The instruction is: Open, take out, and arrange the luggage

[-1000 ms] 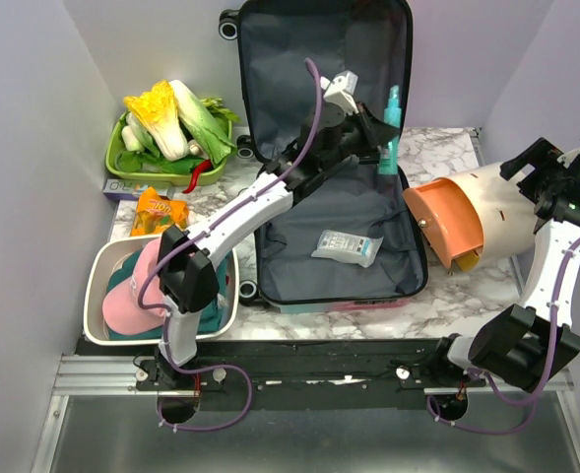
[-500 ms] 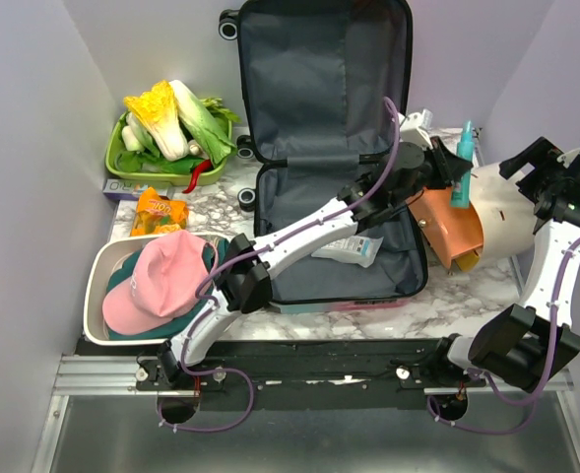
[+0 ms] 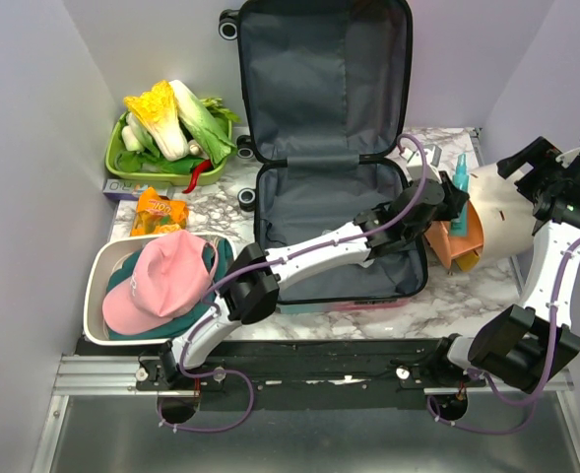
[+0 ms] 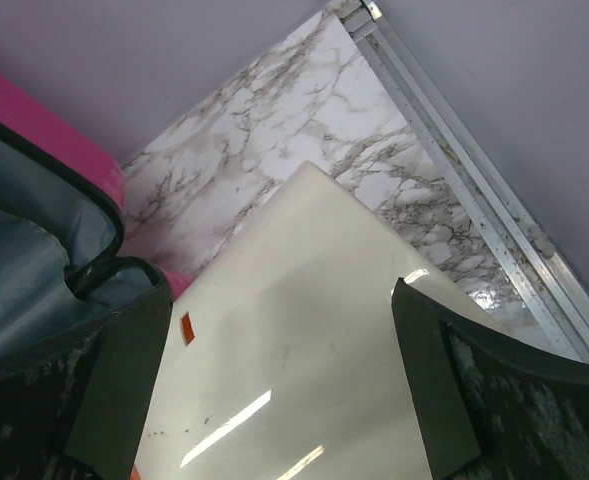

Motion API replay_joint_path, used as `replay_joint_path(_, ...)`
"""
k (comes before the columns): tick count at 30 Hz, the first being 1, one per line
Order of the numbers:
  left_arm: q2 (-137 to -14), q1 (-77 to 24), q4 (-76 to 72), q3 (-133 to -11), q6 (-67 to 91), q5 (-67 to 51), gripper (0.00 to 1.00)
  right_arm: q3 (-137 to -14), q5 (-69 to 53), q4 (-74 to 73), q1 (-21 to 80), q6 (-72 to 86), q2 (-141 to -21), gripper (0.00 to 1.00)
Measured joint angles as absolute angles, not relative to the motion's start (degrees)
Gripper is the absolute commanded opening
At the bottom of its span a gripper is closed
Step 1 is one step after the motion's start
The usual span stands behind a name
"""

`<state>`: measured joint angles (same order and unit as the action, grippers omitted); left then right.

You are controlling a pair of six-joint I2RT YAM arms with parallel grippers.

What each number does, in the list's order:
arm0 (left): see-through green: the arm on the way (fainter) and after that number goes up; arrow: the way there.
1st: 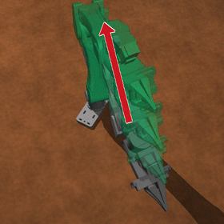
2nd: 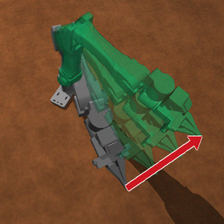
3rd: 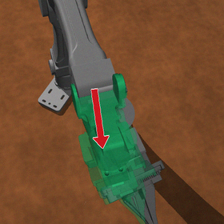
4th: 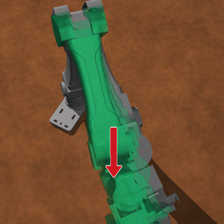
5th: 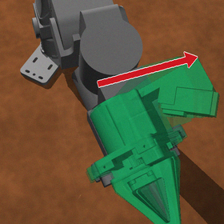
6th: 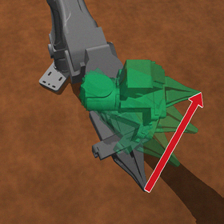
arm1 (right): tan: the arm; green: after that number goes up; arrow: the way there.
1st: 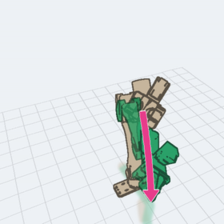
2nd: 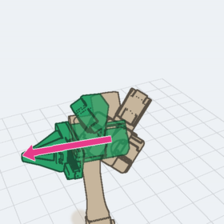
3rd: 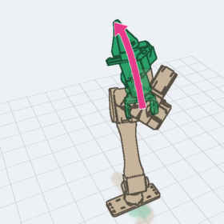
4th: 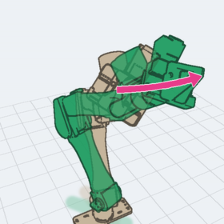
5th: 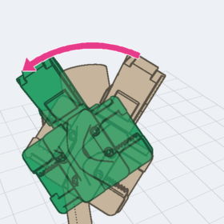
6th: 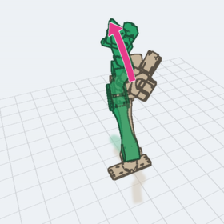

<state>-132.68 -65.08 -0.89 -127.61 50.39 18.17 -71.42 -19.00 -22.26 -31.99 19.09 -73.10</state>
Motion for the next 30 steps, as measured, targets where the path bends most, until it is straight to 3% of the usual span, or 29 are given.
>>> replay_joint_path(5, -132.4, -66.9, 0.0, -127.3, 51.4, 23.2, 0.05, -71.2, -19.3, -21.9, -32.0, 19.4, -73.1, 1.0)
replay_joint_path(11, -132.2, -67.7, 1.3, -127.3, 52.6, 27.4, 0.32, -71.2, -19.6, -21.7, -32.0, 19.5, -73.1, 1.0)
replay_joint_path(12, -132.1, -67.7, 1.4, -127.3, 52.6, 27.9, 0.41, -71.2, -19.6, -21.7, -32.0, 19.5, -73.1, 1.0)
replay_joint_path(16, -131.7, -67.8, 1.6, -127.4, 52.6, 28.9, 0.49, -71.1, -19.8, -21.7, -32.0, 19.5, -73.1, 1.0)
replay_joint_path(23, -131.3, -67.9, 1.8, -127.4, 51.9, 29.1, 0.49, -71.1, -19.8, -21.6, -32.0, 19.5, -73.1, 1.0)
replay_joint_path(26, -131.0, -68.2, 1.8, -127.4, 51.0, 30.0, 0.54, -71.1, -19.9, -21.6, -32.0, 19.5, -73.0, 1.0)
replay_joint_path(29, -130.5, -68.7, 1.8, -127.4, 50.1, 30.5, 0.63, -71.0, -19.9, -21.6, -32.0, 19.5, -73.0, 1.0)
replay_joint_path(30, -130.4, -68.8, 1.7, -127.4, 49.9, 30.6, 0.76, -71.0, -19.9, -21.6, -32.0, 19.5, -73.0, 1.0)
